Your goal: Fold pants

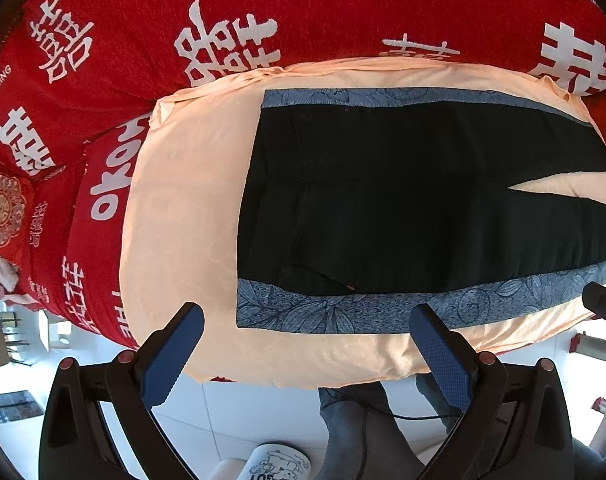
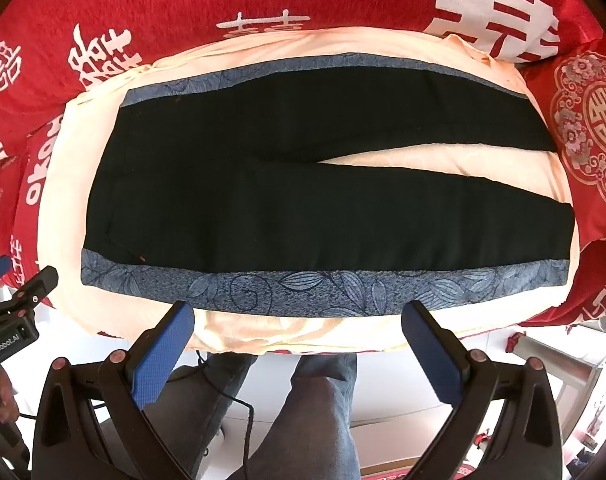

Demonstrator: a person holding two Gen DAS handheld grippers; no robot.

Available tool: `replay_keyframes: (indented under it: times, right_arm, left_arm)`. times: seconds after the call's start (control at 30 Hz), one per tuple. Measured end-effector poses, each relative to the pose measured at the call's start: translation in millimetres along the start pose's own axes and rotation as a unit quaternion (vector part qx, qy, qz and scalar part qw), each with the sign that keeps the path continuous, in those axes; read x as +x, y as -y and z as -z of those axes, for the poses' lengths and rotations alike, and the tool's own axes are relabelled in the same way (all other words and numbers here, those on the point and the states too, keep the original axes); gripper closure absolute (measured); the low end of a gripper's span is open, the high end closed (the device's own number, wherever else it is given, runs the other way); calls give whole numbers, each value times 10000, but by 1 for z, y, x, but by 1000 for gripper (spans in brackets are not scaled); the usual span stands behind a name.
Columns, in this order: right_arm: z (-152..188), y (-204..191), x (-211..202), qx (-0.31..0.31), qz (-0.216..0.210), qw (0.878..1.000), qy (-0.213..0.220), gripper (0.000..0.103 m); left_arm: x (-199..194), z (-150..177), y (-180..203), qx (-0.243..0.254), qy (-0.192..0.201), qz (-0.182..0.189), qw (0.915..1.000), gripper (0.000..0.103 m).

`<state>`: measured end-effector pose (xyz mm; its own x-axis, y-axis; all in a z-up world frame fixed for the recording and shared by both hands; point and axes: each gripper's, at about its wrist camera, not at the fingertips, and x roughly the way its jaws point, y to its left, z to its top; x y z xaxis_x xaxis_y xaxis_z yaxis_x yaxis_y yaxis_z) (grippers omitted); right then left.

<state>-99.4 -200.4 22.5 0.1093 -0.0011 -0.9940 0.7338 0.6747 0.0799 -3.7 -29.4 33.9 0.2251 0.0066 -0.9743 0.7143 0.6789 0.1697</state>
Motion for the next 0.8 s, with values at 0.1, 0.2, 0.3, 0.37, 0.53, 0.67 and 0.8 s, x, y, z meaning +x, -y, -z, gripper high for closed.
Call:
replay_keyframes:
  times: [0.1,0.2,0.3,0.37,0.53,0.67,0.8]
  right_arm:
    - [-1,6,-2,-61,-54,10000,26,0]
    - [-2,12,-6,-136,-125,9998,83,0]
    - [-3,19,-9,-240,-187,9995,121,0]
    - [-3,25,-10,-322,-234,9991,134,0]
    - [-1,43,-10,-447,-382,9982,92,0]
    - [0,52,-5,-495,-492,9975,70,0]
    - [4,53,0,-460,-488,9977,88,0]
  left_arm:
    - [-7,0,5,-113,18,-40,9999,0]
    - [-13,5,12,-270,15,-68,9996,0]
    - [-20,13,20,-467,6,-91,9989,0]
    - [-24,18,25,-568,14,-101,9983,0]
    - [-28,30,37,-806,-36,-212,9965,0]
    - [-30,36,37,-830,-96,-199,9963,0]
    - [-25,36,29,-712,-58,-124,9974,0]
